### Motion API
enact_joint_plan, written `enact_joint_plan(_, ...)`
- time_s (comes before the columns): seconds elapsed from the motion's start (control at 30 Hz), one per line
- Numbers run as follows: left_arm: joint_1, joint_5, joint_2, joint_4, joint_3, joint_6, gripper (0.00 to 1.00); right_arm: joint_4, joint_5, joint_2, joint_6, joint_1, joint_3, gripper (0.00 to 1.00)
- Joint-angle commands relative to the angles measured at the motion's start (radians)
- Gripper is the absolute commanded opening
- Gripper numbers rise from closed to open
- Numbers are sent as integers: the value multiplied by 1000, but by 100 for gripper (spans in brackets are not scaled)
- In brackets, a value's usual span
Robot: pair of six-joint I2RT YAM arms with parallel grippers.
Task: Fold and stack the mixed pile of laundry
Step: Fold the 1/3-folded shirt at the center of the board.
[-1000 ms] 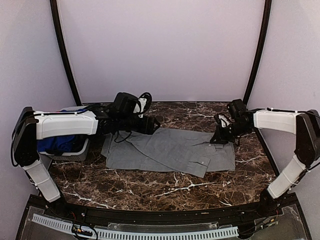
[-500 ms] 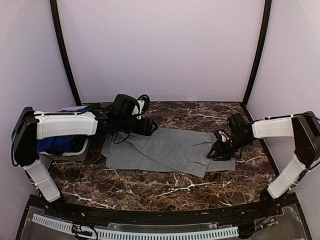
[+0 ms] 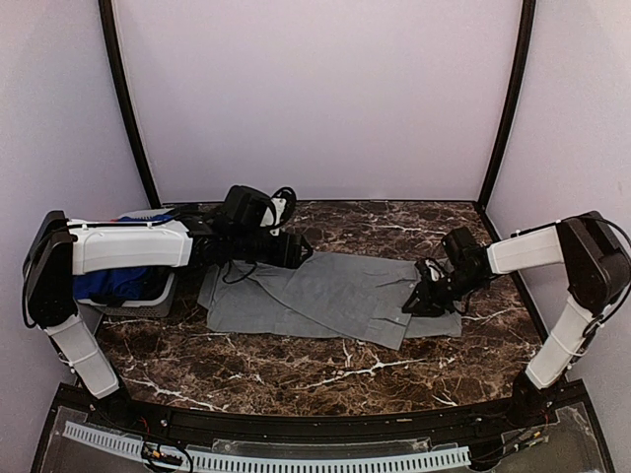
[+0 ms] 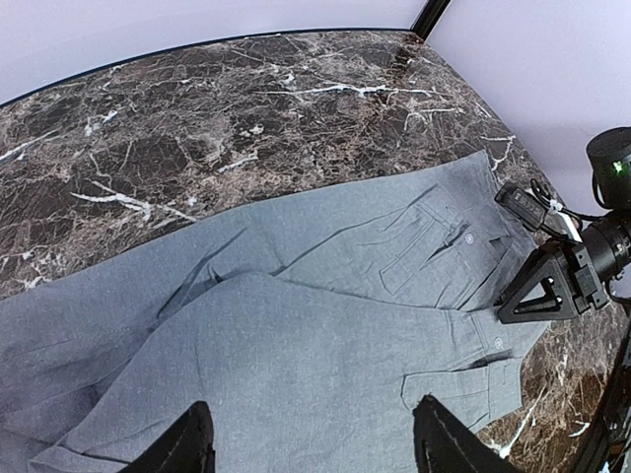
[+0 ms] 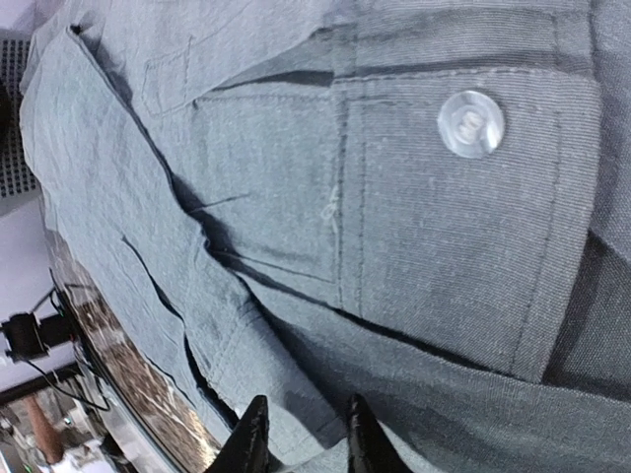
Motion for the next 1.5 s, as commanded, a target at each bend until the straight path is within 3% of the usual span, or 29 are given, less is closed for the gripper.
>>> enact_joint_plan(0.0,5,3,-29,3,3,-5,68,30,-29,-23,6,6,-2,20)
enact_joint_plan(0.17,5,5,-22,7,2,-7,68,15,-39,-50,-3,5,13,0)
enact_joint_plan(0.47,7,0,-32,-9,-6,-4,68,-93,76,-111,-73,5,122,0)
enact_joint_plan(0.8,18,-43,-32,-42,-4,-17,69,-225,281,-9,-178,4,313,0)
enact_joint_plan(1.13,30,-53,-22,-79,-11,-35,73,-188,268,117,-199,2,345,0)
enact_joint_plan(1.4,57,-72,30,-162,-23,-105,74,-188,394,150,-191,-7,351,0)
enact_joint_plan(1.47,71,-55,48,-179,-32,-131,73,-199,392,144,-196,-13,360,17)
